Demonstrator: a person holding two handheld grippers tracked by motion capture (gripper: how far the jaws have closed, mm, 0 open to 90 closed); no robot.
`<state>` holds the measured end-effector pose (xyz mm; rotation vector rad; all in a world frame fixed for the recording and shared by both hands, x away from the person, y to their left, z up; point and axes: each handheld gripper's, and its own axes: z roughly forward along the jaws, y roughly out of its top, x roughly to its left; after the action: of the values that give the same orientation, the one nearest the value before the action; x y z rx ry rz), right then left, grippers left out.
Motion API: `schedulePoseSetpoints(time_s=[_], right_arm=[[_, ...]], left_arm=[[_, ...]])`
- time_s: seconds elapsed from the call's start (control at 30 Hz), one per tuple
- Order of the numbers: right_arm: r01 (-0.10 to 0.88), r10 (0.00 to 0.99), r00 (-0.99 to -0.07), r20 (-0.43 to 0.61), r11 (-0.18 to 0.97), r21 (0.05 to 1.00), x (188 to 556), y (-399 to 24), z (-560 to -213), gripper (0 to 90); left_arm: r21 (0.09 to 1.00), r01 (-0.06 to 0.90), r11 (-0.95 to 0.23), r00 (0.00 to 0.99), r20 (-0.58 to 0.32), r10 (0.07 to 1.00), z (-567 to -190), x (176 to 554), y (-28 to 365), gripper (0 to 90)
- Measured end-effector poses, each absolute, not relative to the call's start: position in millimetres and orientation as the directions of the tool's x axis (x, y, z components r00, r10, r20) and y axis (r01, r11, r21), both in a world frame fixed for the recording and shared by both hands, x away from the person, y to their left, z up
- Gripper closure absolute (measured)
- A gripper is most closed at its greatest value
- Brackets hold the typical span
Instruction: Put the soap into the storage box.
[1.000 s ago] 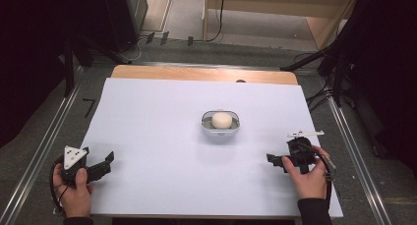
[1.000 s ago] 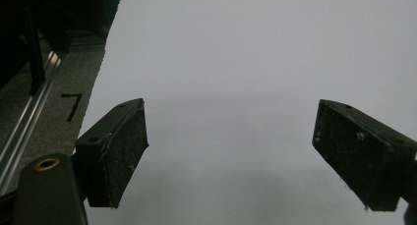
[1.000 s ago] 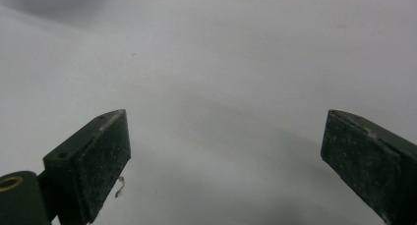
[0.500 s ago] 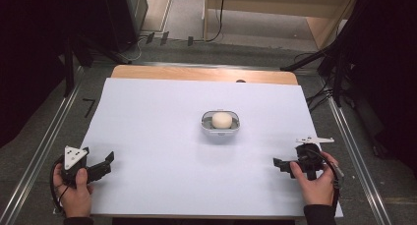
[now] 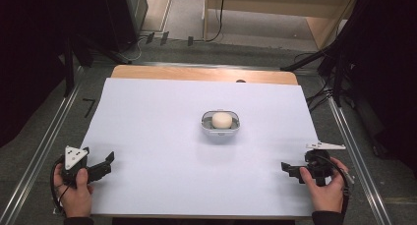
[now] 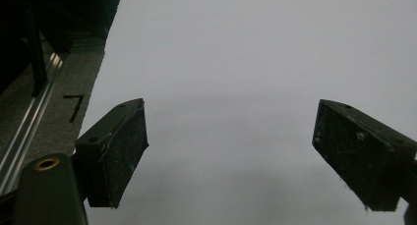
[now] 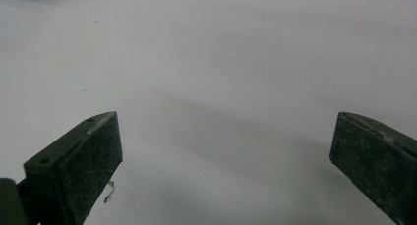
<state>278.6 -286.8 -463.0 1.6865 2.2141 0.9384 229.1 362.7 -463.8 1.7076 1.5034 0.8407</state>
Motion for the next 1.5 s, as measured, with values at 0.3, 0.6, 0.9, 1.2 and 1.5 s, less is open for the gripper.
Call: schedulePoseSetpoints(time_s=[0.3, 0.6, 0.9, 1.2, 1.5], right_arm=[[0.793, 0.930, -0.304, 0.208, 0.126, 0.596, 268.6, -307.0, -465.5, 0.0], [0.789, 0.937, -0.287, 0.201, 0.112, 0.605, 256.7, -321.6, -474.3, 0.0], [0.771, 0.936, -0.284, 0.210, 0.092, 0.630, 247.0, -333.7, -476.0, 0.0], [0.767, 0.942, -0.256, 0.215, 0.063, 0.638, 238.2, -346.8, -481.3, 0.0], [0.745, 0.940, -0.253, 0.230, 0.038, 0.666, 229.0, -359.3, -483.9, 0.0]], left_arm=[[0.840, 0.536, -0.084, 0.116, 0.025, 0.993, -464.0, 229.3, 362.0, 14.4], [0.839, 0.537, -0.089, 0.118, 0.030, 0.993, -464.0, 229.2, 361.8, 14.4], [0.838, 0.537, -0.091, 0.118, 0.033, 0.993, -463.9, 229.1, 361.6, 14.4], [0.839, 0.536, -0.094, 0.119, 0.035, 0.992, -463.8, 229.0, 361.5, 14.4], [0.839, 0.536, -0.095, 0.119, 0.037, 0.992, -463.9, 229.0, 361.3, 14.4]])
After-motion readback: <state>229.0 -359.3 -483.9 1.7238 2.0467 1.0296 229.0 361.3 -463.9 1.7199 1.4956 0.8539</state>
